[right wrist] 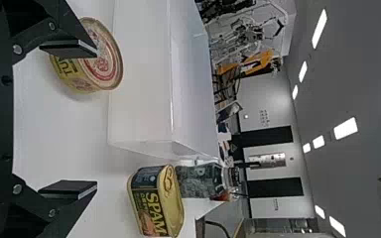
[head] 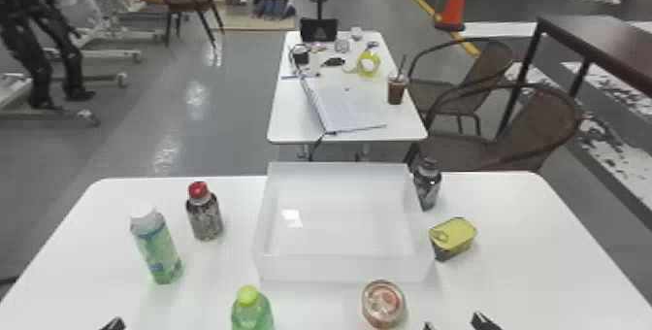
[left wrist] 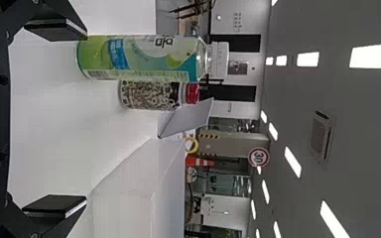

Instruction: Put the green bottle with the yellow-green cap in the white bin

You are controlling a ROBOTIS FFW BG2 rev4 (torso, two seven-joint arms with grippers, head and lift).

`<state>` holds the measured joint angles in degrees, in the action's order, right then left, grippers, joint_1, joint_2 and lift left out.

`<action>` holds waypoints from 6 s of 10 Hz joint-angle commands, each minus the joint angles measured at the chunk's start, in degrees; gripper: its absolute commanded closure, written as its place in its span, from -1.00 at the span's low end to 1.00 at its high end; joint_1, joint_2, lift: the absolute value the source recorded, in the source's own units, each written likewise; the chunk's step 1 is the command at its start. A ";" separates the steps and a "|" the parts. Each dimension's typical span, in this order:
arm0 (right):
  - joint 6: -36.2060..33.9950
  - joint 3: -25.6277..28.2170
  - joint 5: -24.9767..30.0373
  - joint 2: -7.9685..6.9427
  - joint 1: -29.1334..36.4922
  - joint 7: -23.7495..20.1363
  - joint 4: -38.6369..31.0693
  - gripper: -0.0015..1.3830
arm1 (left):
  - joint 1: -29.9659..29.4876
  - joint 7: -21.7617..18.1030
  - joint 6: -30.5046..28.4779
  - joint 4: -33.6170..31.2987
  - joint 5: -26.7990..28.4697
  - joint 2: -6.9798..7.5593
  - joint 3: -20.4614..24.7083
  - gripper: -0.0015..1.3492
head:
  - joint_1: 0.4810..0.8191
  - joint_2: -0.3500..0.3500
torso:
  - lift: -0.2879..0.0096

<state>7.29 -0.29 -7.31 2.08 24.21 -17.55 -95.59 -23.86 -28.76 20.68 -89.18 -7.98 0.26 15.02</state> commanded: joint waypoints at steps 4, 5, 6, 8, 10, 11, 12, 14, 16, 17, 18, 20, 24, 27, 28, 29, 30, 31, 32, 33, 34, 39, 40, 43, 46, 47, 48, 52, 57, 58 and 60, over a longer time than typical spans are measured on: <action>-0.79 0.11 -0.33 1.17 0.14 -0.03 -0.65 -0.52 | 2.15 -8.77 -4.59 0.41 -1.16 9.40 -6.32 -0.80 | -0.60 0.00 | 0.26; -0.88 0.11 -0.33 1.52 -0.04 -0.03 -0.56 -0.52 | 3.64 -16.50 -6.35 0.41 3.14 5.63 -1.49 -0.80 | -0.60 0.00 | 0.26; -0.88 0.11 -0.33 1.35 -0.04 0.06 -0.47 -0.52 | 5.84 -26.26 -8.20 0.41 8.77 -0.26 4.84 -0.80 | -0.60 0.00 | 0.26; -0.88 0.11 -0.24 0.91 0.05 -0.03 -0.30 -0.52 | 11.20 -43.39 -9.78 1.20 19.40 -0.41 15.03 -0.80 | -0.60 0.00 | 0.26; -0.88 0.02 -0.24 0.82 -0.12 -0.03 -0.03 -0.52 | 12.78 -42.34 -11.71 3.22 17.65 -0.41 9.76 -0.80 | -0.60 0.00 | 0.26; -0.88 0.02 -0.33 0.73 -0.39 -0.03 0.05 -0.52 | 12.96 -40.41 -12.59 4.10 14.83 -0.41 5.89 -0.80 | -0.60 0.00 | 0.26; -0.88 0.02 -0.33 0.73 -0.48 -0.03 0.05 -0.52 | 13.40 -40.05 -13.30 4.54 13.60 -0.41 5.02 -0.80 | -0.60 0.00 | 0.26; -0.88 0.02 -0.24 0.56 -0.65 -0.03 0.32 -0.52 | 14.01 -40.85 -13.65 4.71 12.55 -0.41 2.55 -0.81 | -0.60 0.00 | 0.26; -0.88 0.02 -0.16 0.29 -0.74 -0.29 0.58 -0.52 | 15.16 -42.08 -15.14 5.42 11.67 -0.41 0.09 -0.81 | -0.60 0.00 | 0.26; -0.88 0.02 -0.16 0.12 -0.74 -0.38 0.58 -0.52 | 16.04 -42.78 -15.76 6.12 11.23 -0.41 -1.58 -0.81 | -0.60 0.00 | 0.26; -0.88 0.02 -0.07 -0.06 -0.74 -0.47 0.67 -0.52 | 16.56 -43.22 -16.20 6.91 10.70 0.00 -2.37 -0.81 | -0.60 0.00 | 0.26; -0.88 0.02 -0.07 -0.50 -0.74 -0.73 0.93 -0.52 | 18.32 -44.54 -17.51 9.37 9.47 1.58 -4.74 -0.80 | -0.60 0.00 | 0.26; -0.88 0.02 -0.16 -1.11 -0.83 -0.99 1.37 -0.52 | 19.02 -44.45 -15.84 11.04 8.24 1.85 -5.36 0.08 | -0.60 0.00 | 0.26; -0.88 0.02 -0.24 -1.11 -0.74 -1.17 1.37 -0.52 | 18.32 -43.48 -16.46 9.28 9.65 1.23 -3.60 0.16 | -0.60 0.00 | 0.26; -0.88 0.02 -0.24 -1.11 -0.74 -1.17 1.37 -0.52 | 17.18 -42.60 -18.39 5.94 10.70 0.53 -1.58 0.16 | -0.60 0.00 | 0.26; -0.88 0.11 -0.33 -1.11 -0.56 -1.17 1.37 -0.52 | 15.86 -41.11 -21.65 1.55 12.02 -0.09 -0.17 0.16 | -0.60 0.00 | 0.26; -0.88 0.11 -0.42 -1.11 -0.30 -1.17 1.37 -0.52 | 14.98 -38.91 -24.72 -3.20 12.99 -0.41 0.71 0.16 | -0.60 0.00 | 0.26; -0.88 0.20 -0.60 -1.11 -0.21 -1.17 1.37 -0.52 | 16.12 -37.77 -25.86 -6.45 15.01 -0.41 0.01 0.16 | -0.60 0.00 | 0.26; -0.88 0.20 -0.68 -1.11 -0.21 -1.17 1.37 -0.52 | 18.50 -37.51 -26.48 -7.77 16.59 -0.41 -1.75 0.16 | -0.60 0.00 | 0.26; -0.88 0.20 -0.68 -1.11 -0.30 -1.17 1.55 -0.52 | 21.22 -37.24 -26.83 -7.77 16.68 -0.41 -4.21 0.16 | -0.60 0.00 | 0.26; -0.88 0.20 -0.68 -1.03 -0.48 -1.17 1.55 -0.52 | 23.86 -37.24 -26.92 -7.77 17.47 -0.41 -7.03 0.16 | -0.60 0.00 | 0.26; -0.53 -0.06 -0.77 -1.29 -1.27 -1.17 2.43 -0.52 | 34.76 -36.54 -16.81 9.64 17.91 -0.41 -13.97 0.16 | -0.60 0.00 | 0.26; -0.35 0.02 -0.77 -1.29 -1.35 -1.17 2.60 -0.52 | 37.39 -36.36 -13.38 14.29 18.70 -0.41 -14.23 0.16 | -0.60 0.00 | 0.26; 0.00 -0.42 -0.95 -1.47 -1.97 -1.17 3.31 -0.52 | 40.91 -33.73 -5.21 19.39 20.02 -0.41 -12.12 0.15 | -0.60 0.00 | 0.26; 0.26 -0.42 -1.12 -1.73 -2.06 -1.17 3.57 -0.52 | 41.08 -31.35 -2.66 19.39 20.37 -0.41 -11.16 -0.91 | -0.60 0.00 | 0.26; 0.35 -0.42 -1.12 -1.73 -2.06 -1.17 3.66 -0.52 | 40.91 -31.35 -2.84 19.48 19.93 -0.41 -11.16 -0.76 | -0.60 0.00 | 0.26; 0.35 -0.42 -1.12 -1.73 -2.06 -1.17 3.57 -0.52 | 40.38 -31.79 -2.84 19.22 19.14 -0.41 -11.16 -0.70 | -0.60 0.00 | 0.26; 0.35 -0.42 -0.95 -1.55 -1.88 -1.17 3.31 -0.52 | 23.15 -25.38 -5.65 3.57 11.93 -0.41 -3.95 -0.69 | -0.60 0.00 | 0.26; 0.35 -0.24 -0.95 -1.20 -1.18 -1.08 2.60 -0.52 | 4.17 -12.37 -4.07 -3.90 6.13 -0.41 1.24 -0.69 | -0.60 0.00 | 0.26; 0.35 -0.24 -0.86 -1.20 -0.83 -1.08 2.43 -0.52 | 2.06 -11.75 -3.63 -4.34 6.31 -0.41 3.70 -0.69 | -0.60 0.00 | 0.26; 0.35 -0.15 -0.60 -1.20 -0.30 -1.08 1.81 -0.52 | -1.10 -9.82 -3.36 -6.10 7.36 -0.41 8.27 -0.69 | -0.60 0.00 | 0.26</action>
<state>7.65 -0.43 -8.00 0.88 23.73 -18.63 -93.58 -24.10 -38.62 17.25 -94.84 -0.90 0.00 22.11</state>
